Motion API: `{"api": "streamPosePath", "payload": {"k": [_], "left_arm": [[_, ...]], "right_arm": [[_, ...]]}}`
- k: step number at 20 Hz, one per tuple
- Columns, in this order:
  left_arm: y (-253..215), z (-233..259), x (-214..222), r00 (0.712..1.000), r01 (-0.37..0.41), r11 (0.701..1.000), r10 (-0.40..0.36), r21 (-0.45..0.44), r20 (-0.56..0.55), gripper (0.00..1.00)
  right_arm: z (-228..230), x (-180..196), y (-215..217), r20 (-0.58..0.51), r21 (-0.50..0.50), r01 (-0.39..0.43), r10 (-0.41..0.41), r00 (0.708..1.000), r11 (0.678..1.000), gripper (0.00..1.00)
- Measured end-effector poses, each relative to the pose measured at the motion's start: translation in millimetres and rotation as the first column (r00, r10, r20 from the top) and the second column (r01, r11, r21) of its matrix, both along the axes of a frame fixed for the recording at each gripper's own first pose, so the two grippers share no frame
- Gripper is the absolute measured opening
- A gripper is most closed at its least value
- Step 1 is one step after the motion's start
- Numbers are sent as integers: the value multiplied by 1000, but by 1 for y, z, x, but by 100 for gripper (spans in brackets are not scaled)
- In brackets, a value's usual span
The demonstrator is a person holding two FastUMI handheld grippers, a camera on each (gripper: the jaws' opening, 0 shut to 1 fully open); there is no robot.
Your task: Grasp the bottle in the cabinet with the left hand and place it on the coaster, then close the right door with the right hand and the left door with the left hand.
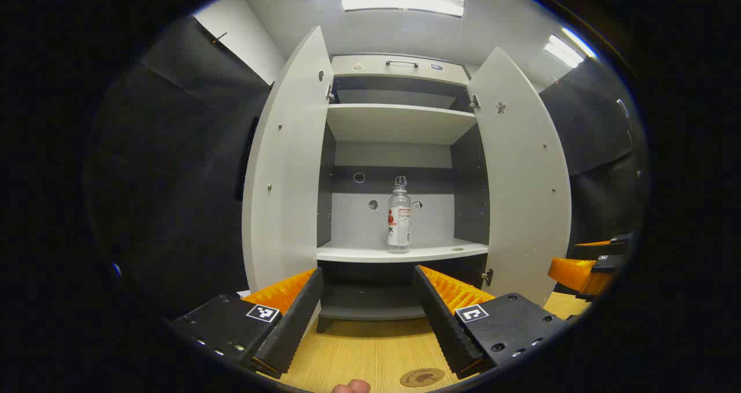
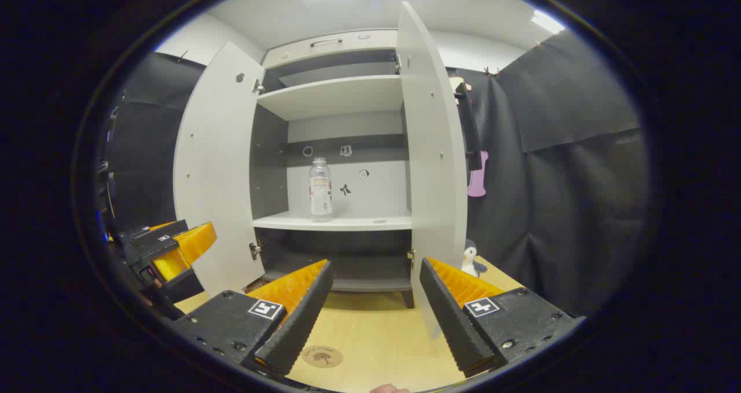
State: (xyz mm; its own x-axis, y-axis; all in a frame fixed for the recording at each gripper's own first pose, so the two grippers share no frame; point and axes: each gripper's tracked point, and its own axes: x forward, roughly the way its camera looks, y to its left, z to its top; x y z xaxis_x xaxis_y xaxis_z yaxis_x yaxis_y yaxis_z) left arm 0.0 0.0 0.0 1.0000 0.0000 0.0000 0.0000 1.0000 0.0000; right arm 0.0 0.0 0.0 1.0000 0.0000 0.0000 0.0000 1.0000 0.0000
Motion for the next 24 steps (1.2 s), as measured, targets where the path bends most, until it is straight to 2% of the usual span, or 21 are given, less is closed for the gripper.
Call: {"api": "streamPosePath", "payload": {"k": [2, 3, 14, 15, 16, 24], "left_arm": [[1, 1, 1, 1000, 1, 1000, -1, 5, 5, 94], [1, 0, 2, 1000, 3, 1000, -3, 0, 5, 95], [7, -5, 2, 1000, 3, 1000, -3, -6, -8, 95], [7, -5, 2, 1000, 3, 1000, -3, -7, -9, 99], [7, -5, 2, 1000, 4, 1000, -4, -10, -8, 94], [11, -2, -1, 1000, 4, 1000, -4, -11, -3, 95]], "right_arm": [[3, 0, 3, 11, -11, -3, 3, 1000, 1000, 96], [2, 0, 2, 14, -21, 1, 0, 1000, 1000, 99], [0, 4, 10, 8, -16, -1, 1, 1000, 1000, 99], [-1, 4, 10, 7, -16, -2, 2, 1000, 1000, 99], [-1, 4, 11, 7, -16, -3, 3, 1000, 1000, 99], [3, 0, 14, 19, -20, 0, 0, 1000, 1000, 99]]}}
